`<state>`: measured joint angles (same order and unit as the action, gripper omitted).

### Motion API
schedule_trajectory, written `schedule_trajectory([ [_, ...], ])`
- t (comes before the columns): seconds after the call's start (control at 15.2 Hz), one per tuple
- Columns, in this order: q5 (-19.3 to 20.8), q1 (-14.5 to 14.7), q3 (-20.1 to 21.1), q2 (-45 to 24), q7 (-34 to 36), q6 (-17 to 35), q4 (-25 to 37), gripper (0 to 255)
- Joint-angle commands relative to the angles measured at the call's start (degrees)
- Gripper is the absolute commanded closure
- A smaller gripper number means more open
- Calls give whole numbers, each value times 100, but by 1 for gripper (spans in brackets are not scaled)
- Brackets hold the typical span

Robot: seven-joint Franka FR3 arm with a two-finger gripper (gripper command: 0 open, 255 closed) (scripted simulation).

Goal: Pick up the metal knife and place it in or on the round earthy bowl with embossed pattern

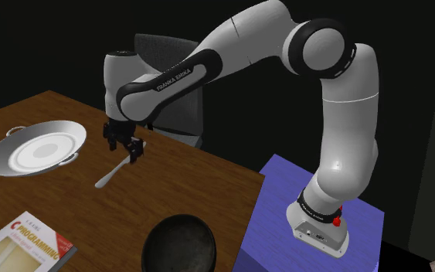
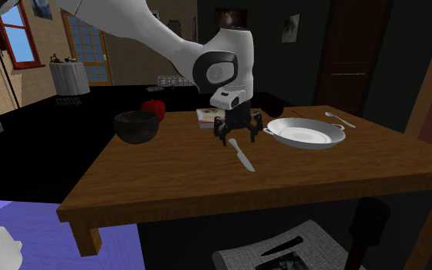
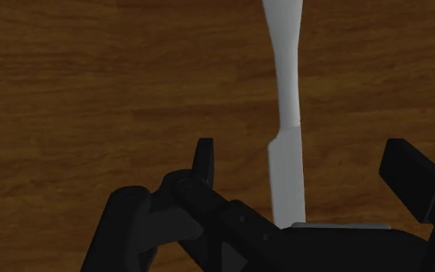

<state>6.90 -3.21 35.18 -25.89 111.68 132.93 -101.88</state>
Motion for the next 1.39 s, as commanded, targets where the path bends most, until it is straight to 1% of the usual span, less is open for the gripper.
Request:
schedule_trajectory([
  [0.0,82,79,-55,-135,82,102,28,0],
  [0.26,198,181,-134,-328,154,284,28,0],
  [0.73,197,180,-134,-327,154,283,28,0],
  [0.79,197,180,-134,-327,154,283,28,255],
  [1.32,192,172,-130,-309,155,309,-15,255],
])
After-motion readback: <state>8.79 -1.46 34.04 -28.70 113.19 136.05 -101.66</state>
